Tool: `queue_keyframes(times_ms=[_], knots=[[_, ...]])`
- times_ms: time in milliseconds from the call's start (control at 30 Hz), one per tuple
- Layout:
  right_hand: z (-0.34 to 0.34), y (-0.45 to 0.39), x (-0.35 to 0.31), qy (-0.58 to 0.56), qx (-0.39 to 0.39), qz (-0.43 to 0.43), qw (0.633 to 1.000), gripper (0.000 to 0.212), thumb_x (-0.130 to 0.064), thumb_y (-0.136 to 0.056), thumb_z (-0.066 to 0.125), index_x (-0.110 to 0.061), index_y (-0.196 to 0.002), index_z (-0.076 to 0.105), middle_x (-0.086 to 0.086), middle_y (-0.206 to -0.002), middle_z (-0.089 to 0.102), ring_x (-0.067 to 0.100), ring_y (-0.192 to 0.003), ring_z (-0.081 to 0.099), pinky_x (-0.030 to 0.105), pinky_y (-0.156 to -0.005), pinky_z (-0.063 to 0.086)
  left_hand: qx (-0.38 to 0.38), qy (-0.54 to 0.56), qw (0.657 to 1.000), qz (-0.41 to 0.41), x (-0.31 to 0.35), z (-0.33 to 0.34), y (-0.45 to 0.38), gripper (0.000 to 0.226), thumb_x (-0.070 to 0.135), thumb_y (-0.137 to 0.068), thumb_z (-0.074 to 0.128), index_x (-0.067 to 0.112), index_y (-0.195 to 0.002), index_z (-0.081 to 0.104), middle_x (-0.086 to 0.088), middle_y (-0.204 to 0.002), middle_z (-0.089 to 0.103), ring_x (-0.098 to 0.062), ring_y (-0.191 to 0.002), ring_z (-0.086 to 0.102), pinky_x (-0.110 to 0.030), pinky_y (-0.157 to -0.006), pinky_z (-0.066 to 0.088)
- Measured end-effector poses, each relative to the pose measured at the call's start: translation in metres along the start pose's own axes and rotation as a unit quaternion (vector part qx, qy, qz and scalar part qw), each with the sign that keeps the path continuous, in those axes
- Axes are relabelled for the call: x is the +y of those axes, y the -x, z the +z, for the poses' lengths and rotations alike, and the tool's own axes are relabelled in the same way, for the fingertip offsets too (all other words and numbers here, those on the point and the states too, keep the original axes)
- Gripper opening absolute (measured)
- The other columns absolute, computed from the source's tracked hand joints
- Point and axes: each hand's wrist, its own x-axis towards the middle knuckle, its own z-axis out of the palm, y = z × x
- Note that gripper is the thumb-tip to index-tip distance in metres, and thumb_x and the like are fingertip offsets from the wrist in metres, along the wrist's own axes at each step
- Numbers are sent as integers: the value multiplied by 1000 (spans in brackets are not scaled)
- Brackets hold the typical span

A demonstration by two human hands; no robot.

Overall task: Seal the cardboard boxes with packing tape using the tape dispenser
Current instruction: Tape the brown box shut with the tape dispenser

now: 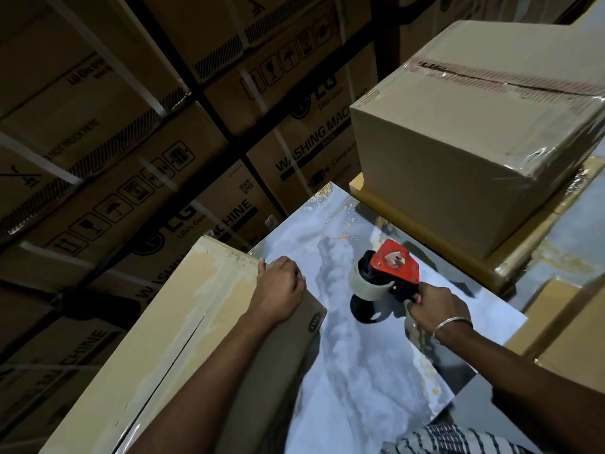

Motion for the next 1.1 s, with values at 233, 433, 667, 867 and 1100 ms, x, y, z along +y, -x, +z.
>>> queue_keyframes(times_ms=[233,433,667,867,1100], knots=[[22,-20,12,47,29,-36,998,16,-34,-92,63,-19,-94,59,8,-89,72,35,-80,69,35,-65,54,24,8,998,-52,12,1,3,25,17,-93,46,17,-118,50,3,-110,55,-17,-105,53,-42,-110,27],[33,-19,16,120,44,-53,990,19,-36,-96,56,-20,-105,56,4,-96,66,31,-82,70,31,-61,45,90,81,984,-132,34,-3,0,54,9,-82,50,33,-130,41,0,-118,60,-21,-117,51,-46,-108,24],[29,-14,15,131,33,-61,989,34,-48,-96,52,-21,-115,46,4,-106,64,29,-90,69,31,-63,39,66,176,965,-182,44,-1,10,70,-6,-68,47,43,-118,42,16,-123,63,-14,-112,56,-55,-115,8],[26,-10,13,107,35,-61,992,36,-42,-95,56,-19,-120,46,6,-112,64,29,-98,66,33,-72,44,66,212,957,-185,66,5,34,75,-7,-64,48,49,-114,53,23,-121,63,-5,-104,58,-46,-119,10],[25,-6,11,31,164,-142,976,76,-41,-66,71,-6,-130,51,22,-131,57,43,-122,54,61,-102,43,75,225,948,-213,76,0,34,77,-8,-68,50,53,-114,60,17,-156,36,-3,-113,55,-42,-119,9]])
